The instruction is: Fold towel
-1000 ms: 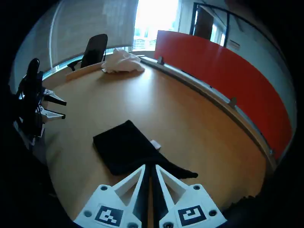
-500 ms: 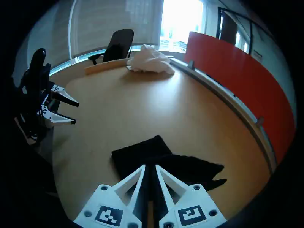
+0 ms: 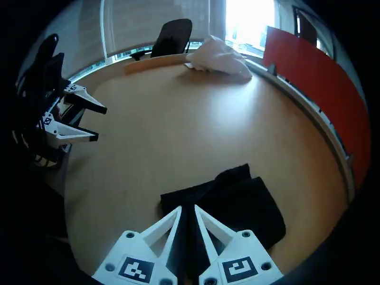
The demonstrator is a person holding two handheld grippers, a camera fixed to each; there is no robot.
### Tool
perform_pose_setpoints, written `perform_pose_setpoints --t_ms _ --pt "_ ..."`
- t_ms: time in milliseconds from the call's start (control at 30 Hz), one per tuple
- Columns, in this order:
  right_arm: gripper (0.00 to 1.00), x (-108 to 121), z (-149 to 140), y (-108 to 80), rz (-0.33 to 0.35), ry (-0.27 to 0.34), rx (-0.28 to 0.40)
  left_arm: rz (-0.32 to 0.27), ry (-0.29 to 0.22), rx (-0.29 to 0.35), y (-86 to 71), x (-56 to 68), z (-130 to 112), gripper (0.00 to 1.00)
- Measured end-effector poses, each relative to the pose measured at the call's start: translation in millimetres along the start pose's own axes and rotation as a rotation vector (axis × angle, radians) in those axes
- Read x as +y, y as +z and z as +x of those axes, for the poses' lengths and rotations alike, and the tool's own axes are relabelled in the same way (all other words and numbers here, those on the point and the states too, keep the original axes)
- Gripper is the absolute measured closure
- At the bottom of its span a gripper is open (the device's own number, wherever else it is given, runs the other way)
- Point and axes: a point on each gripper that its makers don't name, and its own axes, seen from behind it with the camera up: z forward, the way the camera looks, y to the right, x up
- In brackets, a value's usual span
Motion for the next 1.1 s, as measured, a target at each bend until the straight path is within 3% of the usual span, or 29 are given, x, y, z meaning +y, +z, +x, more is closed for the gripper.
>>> perform_pose_setpoints --t_ms 367,500,633,733,867,1100 --pt "0.92 -3.2 -5.6 6.4 0.011 0.015 -0.018 -0.006 0.005 -0.006 1.4 -0.7 -1.1 0.04" --pt "0.78 -4.0 -7.8 6.9 0.008 0.013 -0.023 -0.004 0.006 -0.008 0.8 -2.2 -2.0 0.04" --pt "0.53 -3.4 -8.8 5.7 -0.002 0.016 -0.019 -0.003 0.006 -0.009 0.0 -3.7 -2.1 0.03" --pt "0.41 -2.9 -9.5 3.3 -0.014 0.016 -0.013 -0.002 0.006 -0.008 -0.3 -4.7 -1.9 0.03" --pt "0.33 -1.7 -12.9 -1.2 -0.034 0.021 -0.009 -0.003 0.006 -0.007 -0.5 -4.9 -1.5 0.04" --pt "0.32 1.3 -24.6 -12.7 -0.071 0.051 -0.01 -0.007 0.006 -0.004 -0.7 -4.7 -1.1 0.04"
